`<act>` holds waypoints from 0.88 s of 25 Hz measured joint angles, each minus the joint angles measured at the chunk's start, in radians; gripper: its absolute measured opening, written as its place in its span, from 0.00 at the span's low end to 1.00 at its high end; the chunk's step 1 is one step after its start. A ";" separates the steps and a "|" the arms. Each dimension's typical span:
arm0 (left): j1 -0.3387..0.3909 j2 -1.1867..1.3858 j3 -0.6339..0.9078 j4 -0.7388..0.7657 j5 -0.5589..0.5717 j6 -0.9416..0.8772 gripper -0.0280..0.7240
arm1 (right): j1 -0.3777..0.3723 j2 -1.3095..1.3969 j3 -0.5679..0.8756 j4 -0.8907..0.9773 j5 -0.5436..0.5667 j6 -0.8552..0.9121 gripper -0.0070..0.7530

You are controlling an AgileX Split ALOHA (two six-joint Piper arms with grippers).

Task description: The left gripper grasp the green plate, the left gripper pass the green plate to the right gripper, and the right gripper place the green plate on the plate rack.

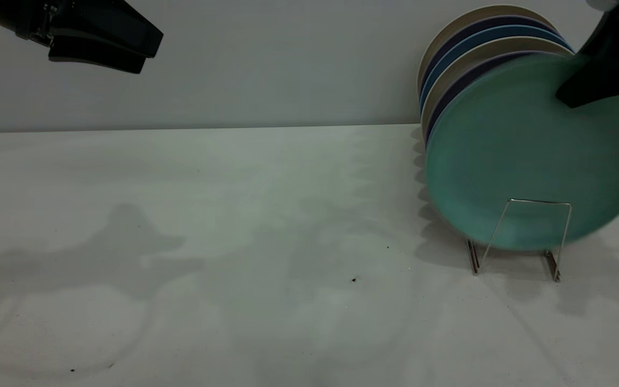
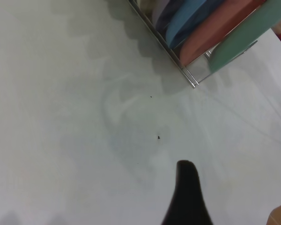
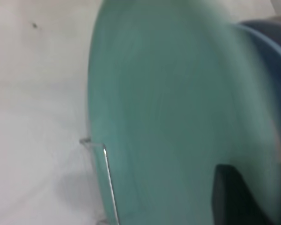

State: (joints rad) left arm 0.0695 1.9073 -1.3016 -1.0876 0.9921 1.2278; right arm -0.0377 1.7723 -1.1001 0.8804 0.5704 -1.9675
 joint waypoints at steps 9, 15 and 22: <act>0.000 0.000 0.000 0.000 -0.003 0.001 0.82 | 0.000 -0.039 0.000 0.043 0.034 0.003 0.68; 0.000 -0.010 0.000 0.003 0.005 -0.034 0.82 | 0.000 -0.211 0.000 0.060 0.184 0.216 0.70; 0.000 -0.207 -0.005 0.168 0.028 -0.194 0.82 | 0.000 -0.500 0.000 -0.163 0.512 1.036 0.70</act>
State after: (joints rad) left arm 0.0695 1.7001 -1.3067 -0.9197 1.0201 1.0335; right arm -0.0377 1.2718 -1.1001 0.7170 1.0826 -0.9311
